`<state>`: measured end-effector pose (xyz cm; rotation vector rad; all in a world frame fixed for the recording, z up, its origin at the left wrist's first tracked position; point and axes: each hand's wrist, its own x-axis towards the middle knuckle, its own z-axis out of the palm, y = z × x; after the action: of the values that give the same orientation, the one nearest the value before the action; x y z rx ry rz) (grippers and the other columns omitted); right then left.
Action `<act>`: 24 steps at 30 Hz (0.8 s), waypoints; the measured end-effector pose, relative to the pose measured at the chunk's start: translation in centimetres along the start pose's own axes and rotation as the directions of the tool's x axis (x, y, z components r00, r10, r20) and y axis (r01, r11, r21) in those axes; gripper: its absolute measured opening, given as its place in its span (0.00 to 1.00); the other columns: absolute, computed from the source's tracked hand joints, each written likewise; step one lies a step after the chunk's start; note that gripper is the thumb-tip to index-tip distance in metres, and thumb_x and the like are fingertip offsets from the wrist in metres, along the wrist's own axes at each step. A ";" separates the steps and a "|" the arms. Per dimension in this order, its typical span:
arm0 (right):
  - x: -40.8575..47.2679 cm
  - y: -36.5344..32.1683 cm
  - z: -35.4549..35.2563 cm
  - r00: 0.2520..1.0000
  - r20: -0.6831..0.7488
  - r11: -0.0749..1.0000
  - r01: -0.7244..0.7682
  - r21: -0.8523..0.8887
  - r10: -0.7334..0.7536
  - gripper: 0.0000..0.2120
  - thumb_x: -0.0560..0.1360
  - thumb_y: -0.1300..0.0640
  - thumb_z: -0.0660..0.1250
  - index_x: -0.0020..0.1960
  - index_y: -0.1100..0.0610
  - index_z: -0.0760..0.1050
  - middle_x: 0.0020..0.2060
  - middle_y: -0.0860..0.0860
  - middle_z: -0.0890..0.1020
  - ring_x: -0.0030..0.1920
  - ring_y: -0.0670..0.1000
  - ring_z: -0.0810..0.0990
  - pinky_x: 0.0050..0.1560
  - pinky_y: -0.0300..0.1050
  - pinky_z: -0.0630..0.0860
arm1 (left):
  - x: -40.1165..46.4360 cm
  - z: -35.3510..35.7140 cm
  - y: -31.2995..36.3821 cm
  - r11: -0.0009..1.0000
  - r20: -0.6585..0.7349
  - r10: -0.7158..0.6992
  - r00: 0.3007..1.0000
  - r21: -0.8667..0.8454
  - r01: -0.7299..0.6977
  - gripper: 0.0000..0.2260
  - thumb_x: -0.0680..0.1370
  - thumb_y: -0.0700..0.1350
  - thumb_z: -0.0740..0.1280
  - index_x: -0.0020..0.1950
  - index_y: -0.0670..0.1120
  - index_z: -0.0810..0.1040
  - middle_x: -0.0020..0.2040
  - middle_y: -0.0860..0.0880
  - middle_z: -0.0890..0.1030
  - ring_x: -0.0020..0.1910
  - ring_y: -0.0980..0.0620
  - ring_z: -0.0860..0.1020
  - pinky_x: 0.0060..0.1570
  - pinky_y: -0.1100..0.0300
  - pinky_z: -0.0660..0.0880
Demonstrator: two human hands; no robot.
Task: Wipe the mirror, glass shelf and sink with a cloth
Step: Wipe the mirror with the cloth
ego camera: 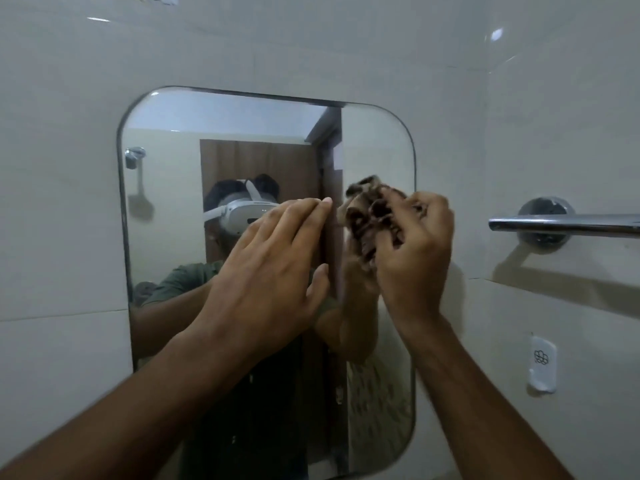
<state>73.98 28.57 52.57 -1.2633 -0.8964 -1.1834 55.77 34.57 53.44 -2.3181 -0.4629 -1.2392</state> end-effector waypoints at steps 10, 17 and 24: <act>6.9 -7.3 2.9 0.998 -0.019 0.997 0.063 0.051 -0.062 0.15 0.77 0.56 0.64 0.62 0.53 0.79 0.56 0.54 0.75 0.56 0.51 0.72 0.46 0.42 0.79 | -0.3 -1.1 -1.3 0.996 -0.078 -0.088 0.993 -0.040 0.085 0.31 0.78 0.56 0.61 0.79 0.49 0.58 0.76 0.50 0.64 0.75 0.52 0.62 0.71 0.55 0.61; 4.1 -6.1 1.8 0.997 0.033 0.995 0.064 0.082 -0.067 0.20 0.77 0.52 0.59 0.66 0.54 0.78 0.58 0.54 0.74 0.54 0.44 0.68 0.50 0.25 0.70 | -2.5 -2.7 -3.1 0.983 -0.096 -0.182 0.979 -0.035 0.179 0.31 0.79 0.52 0.65 0.79 0.48 0.58 0.76 0.48 0.65 0.74 0.50 0.64 0.72 0.51 0.65; 6.1 -11.2 3.6 0.998 0.005 0.997 0.068 0.044 -0.068 0.16 0.76 0.57 0.65 0.63 0.51 0.78 0.57 0.54 0.76 0.58 0.52 0.73 0.46 0.38 0.75 | -3.5 -4.1 -4.6 0.973 -0.121 -0.227 0.966 0.006 0.229 0.31 0.79 0.52 0.64 0.79 0.47 0.58 0.76 0.49 0.65 0.75 0.52 0.62 0.72 0.60 0.58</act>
<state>64.76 32.09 61.43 -1.2098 -0.9722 -1.2073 48.85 35.91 53.56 -2.2049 -0.7130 -1.4640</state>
